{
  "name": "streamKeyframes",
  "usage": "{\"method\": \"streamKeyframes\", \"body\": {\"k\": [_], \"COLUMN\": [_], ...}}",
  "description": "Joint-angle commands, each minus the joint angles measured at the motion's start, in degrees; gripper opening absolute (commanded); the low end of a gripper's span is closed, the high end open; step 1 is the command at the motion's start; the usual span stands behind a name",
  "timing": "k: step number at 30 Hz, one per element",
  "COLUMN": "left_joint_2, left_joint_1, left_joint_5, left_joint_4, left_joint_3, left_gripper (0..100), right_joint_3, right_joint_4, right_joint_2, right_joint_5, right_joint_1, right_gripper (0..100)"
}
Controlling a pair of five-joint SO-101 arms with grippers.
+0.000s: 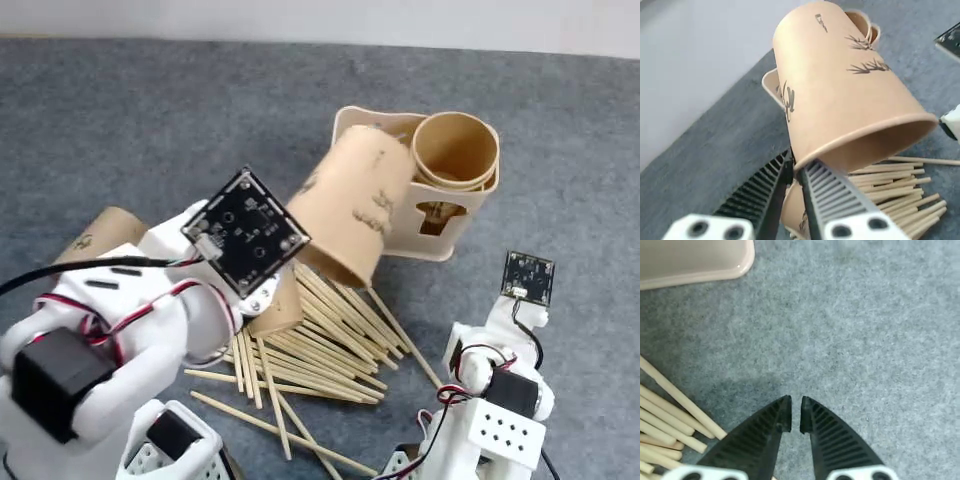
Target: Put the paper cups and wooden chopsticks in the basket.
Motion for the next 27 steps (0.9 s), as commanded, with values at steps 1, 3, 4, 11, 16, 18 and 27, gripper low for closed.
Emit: {"method": "streamKeyframes", "body": {"k": [1, 3, 4, 11, 16, 18, 27], "left_joint_2": [0.66, 0.66, 0.66, 0.66, 1.01, 3.21, 22.64], "left_joint_1": [1.36, 1.19, 1.19, 1.27, 0.92, 0.92, 0.92], "left_joint_5": [2.73, 3.69, 3.78, 4.13, 6.95, 7.03, 7.12], "left_joint_4": [-7.38, -9.58, -10.46, -14.33, -16.44, -16.79, -12.66], "left_joint_3": [4.0, 6.2, 7.08, 8.13, 8.48, 7.6, -10.68], "left_gripper": [1, 1, 1, 1, 1, 1, 1], "right_joint_3": [-0.13, -0.13, -0.13, -0.13, -0.13, -0.13, -0.13], "right_joint_4": [-1.1, -1.1, -1.19, -1.27, -1.27, -1.27, -1.27], "right_joint_2": [-0.75, -0.75, -0.75, -0.75, -0.75, -0.75, -0.75], "right_joint_5": [-0.44, -0.53, -0.53, -0.62, -0.7, -0.7, -0.62], "right_joint_1": [0.92, 0.92, 1.01, 1.01, 1.01, 1.01, 1.01], "right_gripper": [4.6, 4.6, 4.6, 4.6, 4.6, 4.6, 4.6]}}
